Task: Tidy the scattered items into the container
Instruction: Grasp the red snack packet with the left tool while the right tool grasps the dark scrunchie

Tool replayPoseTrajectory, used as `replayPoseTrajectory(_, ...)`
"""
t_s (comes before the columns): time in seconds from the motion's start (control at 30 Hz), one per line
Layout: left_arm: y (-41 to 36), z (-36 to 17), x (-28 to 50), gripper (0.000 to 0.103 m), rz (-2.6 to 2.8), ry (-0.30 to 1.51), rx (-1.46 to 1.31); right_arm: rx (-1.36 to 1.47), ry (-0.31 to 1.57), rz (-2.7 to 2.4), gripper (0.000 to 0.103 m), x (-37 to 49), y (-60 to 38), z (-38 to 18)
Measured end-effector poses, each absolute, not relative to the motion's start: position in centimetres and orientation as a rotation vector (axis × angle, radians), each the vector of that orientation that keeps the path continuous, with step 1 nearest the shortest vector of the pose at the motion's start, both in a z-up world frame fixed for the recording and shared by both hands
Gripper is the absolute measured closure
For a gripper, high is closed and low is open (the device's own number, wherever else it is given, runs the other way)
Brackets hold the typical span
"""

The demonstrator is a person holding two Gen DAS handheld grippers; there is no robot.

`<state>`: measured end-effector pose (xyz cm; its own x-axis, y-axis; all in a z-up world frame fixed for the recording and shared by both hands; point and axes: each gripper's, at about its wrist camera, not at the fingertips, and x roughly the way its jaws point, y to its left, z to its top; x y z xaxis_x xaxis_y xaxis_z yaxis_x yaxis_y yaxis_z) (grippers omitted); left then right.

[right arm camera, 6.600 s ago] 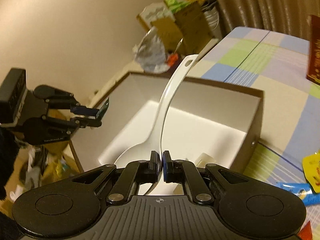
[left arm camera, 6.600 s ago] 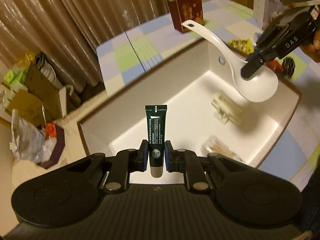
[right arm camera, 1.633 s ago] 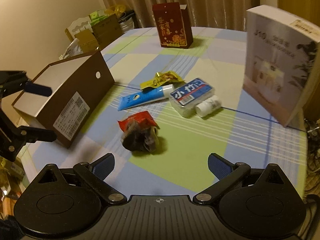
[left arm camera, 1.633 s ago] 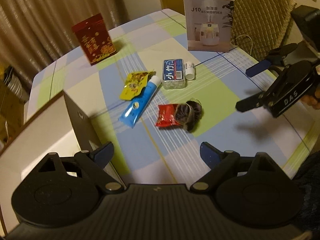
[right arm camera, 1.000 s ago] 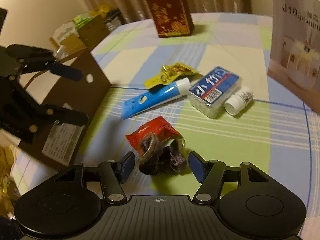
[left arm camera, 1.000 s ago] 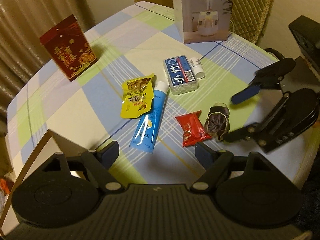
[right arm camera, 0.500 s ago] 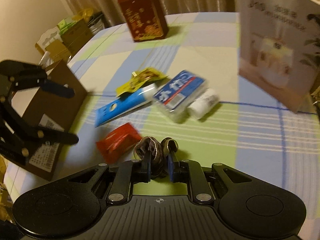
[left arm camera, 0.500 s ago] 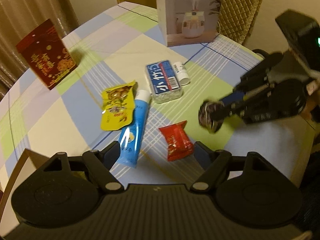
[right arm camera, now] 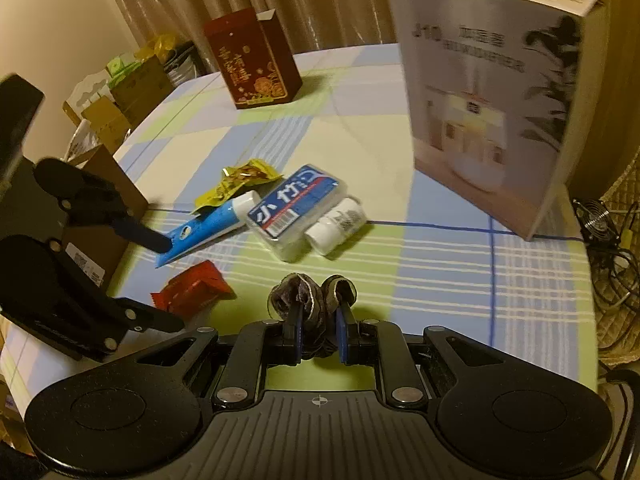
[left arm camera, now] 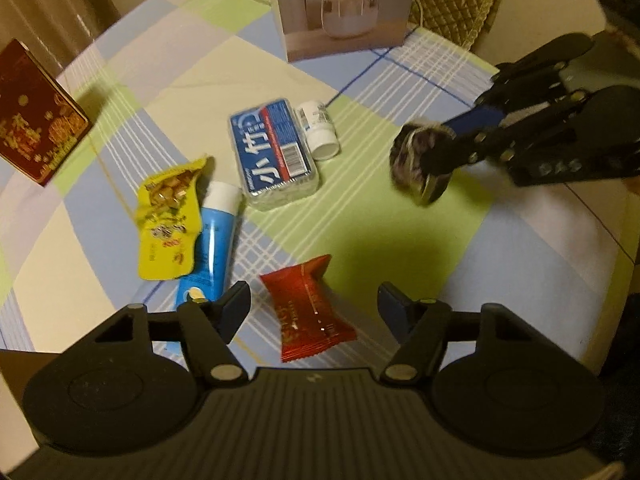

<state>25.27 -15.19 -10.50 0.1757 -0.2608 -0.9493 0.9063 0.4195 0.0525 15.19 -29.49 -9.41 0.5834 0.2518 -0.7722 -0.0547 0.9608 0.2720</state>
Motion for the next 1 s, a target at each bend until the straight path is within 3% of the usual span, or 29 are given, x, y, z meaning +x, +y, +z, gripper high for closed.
replayPoseTrajectory(0.4,-16.6,-14.8,26.8,0.036,-0.769,1.246,0.677,0.247,0.923,0.205,0.084,13.2,-33.1,-9.0)
replayPoseTrajectory(0.43,-16.3,-14.8,27.0,0.038,-0.760,1.257,0.643,0.248,0.923,0.210,0.084,13.1,-33.3,-9.0)
replayPoseTrajectory(0.5,-15.7,-14.8,27.3,0.057,-0.742,1.278,0.565,0.249,0.925,0.217,0.084,12.9,-33.6,-9.0)
replayPoseTrajectory(0.6,-15.2,-14.5,26.9,0.074,-0.714,1.266,0.527,0.253,0.928,0.233,0.084,12.4,-33.8,-9.0)
replayPoseTrajectory(1.0,-13.7,-10.3,20.2,0.077,-0.689,1.155,0.374,0.239,0.954,0.308,0.084,11.2,-32.1,-8.2)
